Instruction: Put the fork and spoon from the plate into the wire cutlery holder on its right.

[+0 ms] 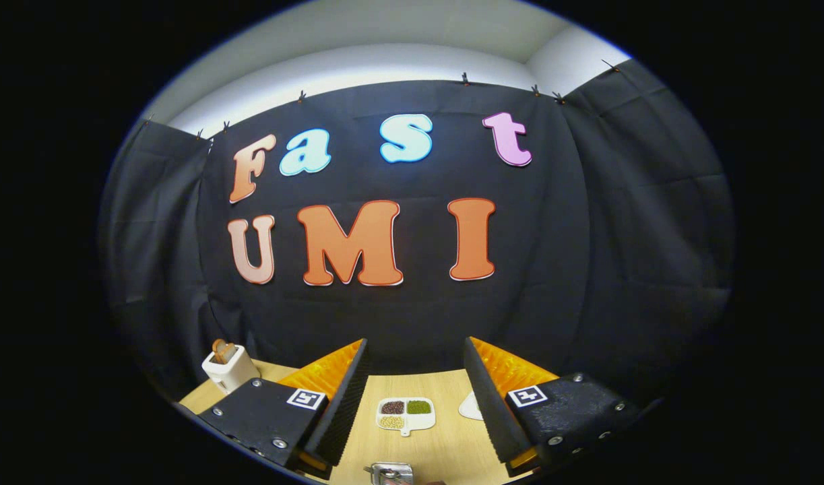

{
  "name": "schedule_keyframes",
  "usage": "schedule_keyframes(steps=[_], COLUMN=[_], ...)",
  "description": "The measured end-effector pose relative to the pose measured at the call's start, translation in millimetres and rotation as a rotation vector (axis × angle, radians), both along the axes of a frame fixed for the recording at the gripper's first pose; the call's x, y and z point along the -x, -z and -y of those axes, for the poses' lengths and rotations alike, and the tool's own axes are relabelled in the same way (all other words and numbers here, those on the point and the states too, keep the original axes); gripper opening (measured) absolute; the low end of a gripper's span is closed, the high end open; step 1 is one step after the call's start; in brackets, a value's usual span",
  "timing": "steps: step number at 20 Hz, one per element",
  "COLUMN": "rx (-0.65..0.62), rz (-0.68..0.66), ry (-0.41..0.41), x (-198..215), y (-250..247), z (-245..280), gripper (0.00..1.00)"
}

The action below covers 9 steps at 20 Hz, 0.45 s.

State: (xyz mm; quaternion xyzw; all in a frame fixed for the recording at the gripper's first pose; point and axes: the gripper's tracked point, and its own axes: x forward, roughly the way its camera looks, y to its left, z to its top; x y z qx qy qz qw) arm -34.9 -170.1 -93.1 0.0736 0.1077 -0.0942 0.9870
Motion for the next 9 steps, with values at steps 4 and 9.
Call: schedule_keyframes(steps=[4, 9], rx=[0.036, 0.125], rz=[0.097, 0.207], ry=[0.021, -0.020], x=[8.1, 10.1], y=[-14.5, -36.7], z=[8.6, 0.6], gripper=[0.85, 0.92])
